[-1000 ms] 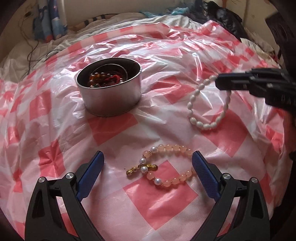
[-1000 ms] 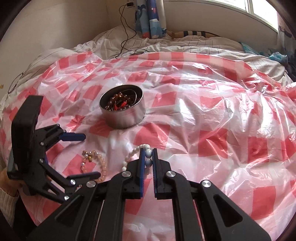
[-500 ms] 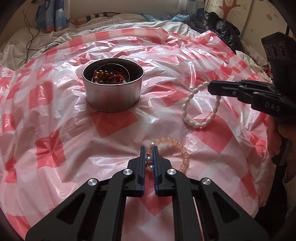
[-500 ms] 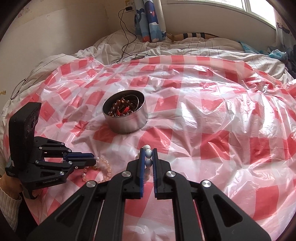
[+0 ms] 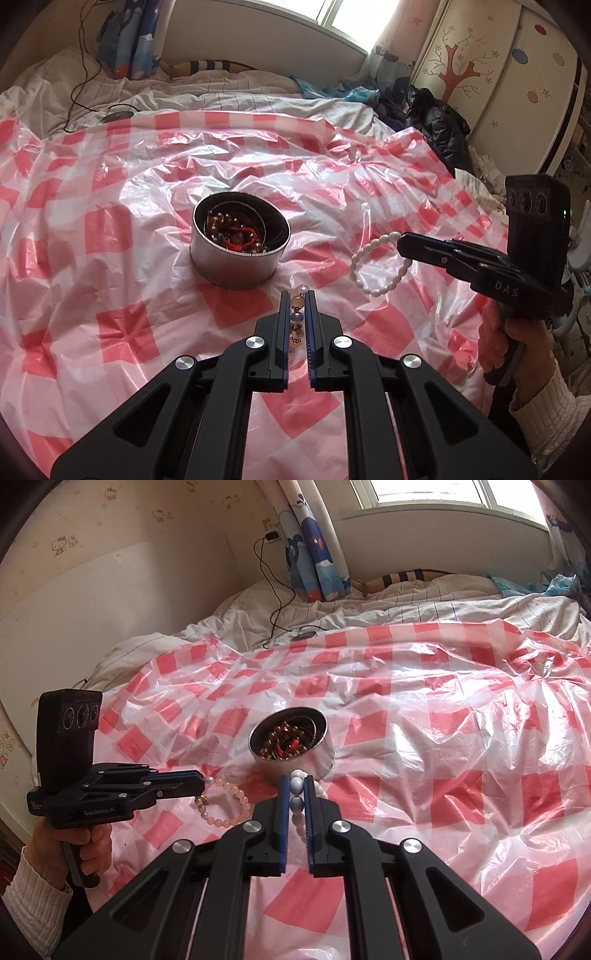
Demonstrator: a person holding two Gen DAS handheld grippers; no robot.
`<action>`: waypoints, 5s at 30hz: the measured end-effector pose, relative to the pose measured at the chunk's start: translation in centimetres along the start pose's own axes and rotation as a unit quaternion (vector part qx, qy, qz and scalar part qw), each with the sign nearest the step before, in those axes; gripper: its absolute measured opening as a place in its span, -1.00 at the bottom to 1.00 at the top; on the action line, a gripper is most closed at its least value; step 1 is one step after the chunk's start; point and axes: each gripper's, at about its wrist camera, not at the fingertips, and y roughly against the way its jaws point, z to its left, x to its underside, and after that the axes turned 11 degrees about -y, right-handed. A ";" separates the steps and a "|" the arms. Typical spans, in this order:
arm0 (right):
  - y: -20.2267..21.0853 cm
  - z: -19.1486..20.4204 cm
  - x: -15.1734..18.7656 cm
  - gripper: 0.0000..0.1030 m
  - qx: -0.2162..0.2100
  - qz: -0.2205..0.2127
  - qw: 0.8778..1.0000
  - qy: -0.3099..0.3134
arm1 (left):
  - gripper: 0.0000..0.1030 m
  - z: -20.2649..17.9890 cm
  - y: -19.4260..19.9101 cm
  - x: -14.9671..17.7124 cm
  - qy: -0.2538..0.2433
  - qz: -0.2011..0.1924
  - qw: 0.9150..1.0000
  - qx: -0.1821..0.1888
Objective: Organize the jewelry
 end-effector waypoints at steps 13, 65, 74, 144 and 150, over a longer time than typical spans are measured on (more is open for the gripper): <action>1.5 -0.2 -1.4 -0.84 -0.048 -0.051 0.997 -0.023 | -0.87 2.9 -3.6 -6.6 0.034 -0.027 0.999 -0.020; -2.6 1.2 4.7 0.86 0.202 -0.055 0.978 -0.005 | 0.85 0.0 -1.2 3.2 0.092 0.011 0.965 -0.245; -3.2 1.1 3.8 0.86 0.215 -0.046 0.975 -0.017 | 0.85 -0.3 -2.3 2.4 0.060 0.033 0.952 -0.297; -4.8 -0.8 4.8 0.86 0.241 -0.029 0.969 -0.034 | 0.85 -2.2 -2.6 1.3 0.035 0.036 0.956 -0.290; -5.0 -0.9 5.0 0.86 0.243 -0.024 0.969 -0.031 | 0.85 -2.2 -2.6 1.2 0.036 0.038 0.956 -0.290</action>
